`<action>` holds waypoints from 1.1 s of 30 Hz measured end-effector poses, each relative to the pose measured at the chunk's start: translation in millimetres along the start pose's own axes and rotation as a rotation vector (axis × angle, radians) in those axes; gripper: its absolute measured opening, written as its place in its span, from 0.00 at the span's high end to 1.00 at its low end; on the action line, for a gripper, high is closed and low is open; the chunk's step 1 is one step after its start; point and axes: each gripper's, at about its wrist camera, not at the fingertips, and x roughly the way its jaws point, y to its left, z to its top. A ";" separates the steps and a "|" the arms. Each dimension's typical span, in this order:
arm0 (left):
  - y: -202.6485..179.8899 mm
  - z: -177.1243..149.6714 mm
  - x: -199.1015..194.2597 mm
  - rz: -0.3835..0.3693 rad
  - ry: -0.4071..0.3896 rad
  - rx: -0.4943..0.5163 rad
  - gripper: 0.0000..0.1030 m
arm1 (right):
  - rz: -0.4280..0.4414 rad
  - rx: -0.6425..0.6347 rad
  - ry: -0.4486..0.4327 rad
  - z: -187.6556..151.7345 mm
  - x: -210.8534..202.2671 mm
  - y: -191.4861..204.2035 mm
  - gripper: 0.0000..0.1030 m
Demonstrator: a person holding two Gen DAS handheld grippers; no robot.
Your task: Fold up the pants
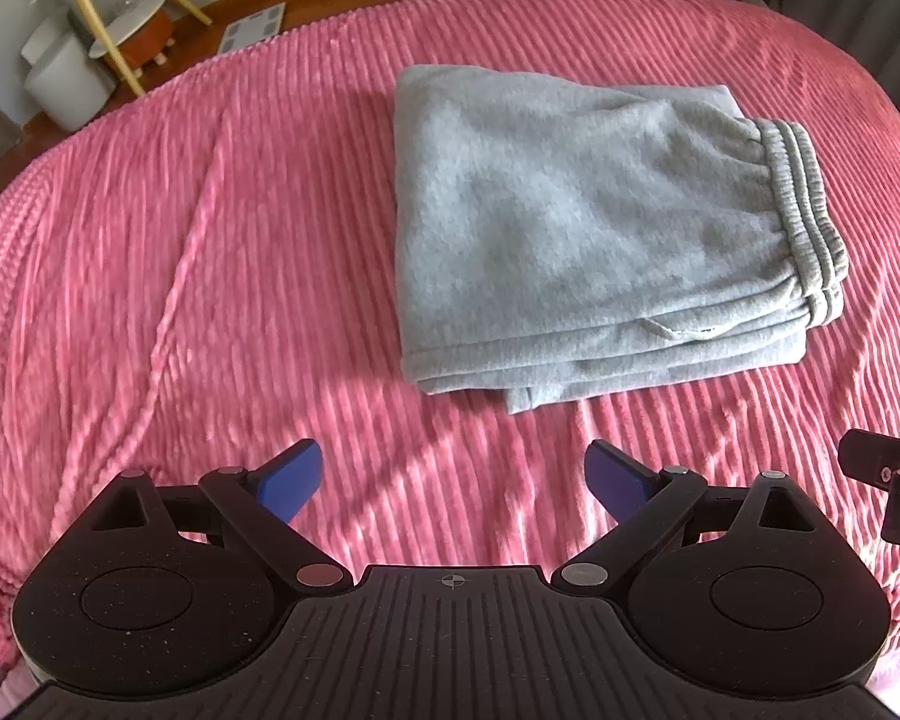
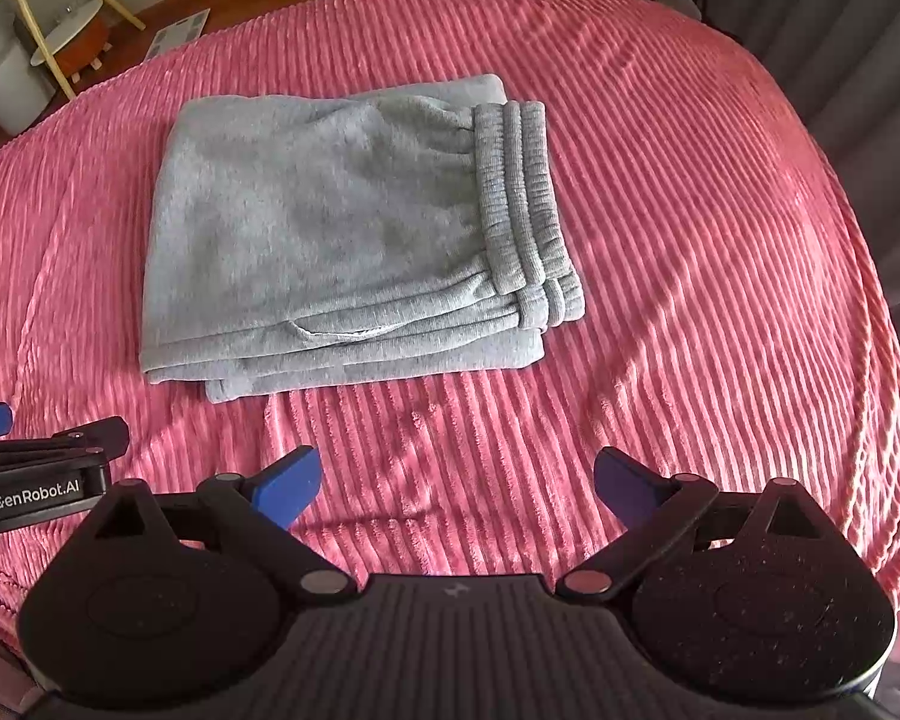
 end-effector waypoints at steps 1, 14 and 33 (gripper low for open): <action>0.1 0.0 0.0 0.000 0.000 0.001 0.05 | 0.000 0.000 0.001 0.1 0.2 0.4 0.05; 0.1 0.6 1.2 -0.008 0.007 -0.005 0.05 | 0.003 -0.009 -0.001 -1.3 0.2 -0.2 0.05; -0.4 -0.4 1.0 -0.011 0.006 -0.005 0.05 | 0.004 -0.006 -0.005 -1.3 -1.0 -2.0 0.05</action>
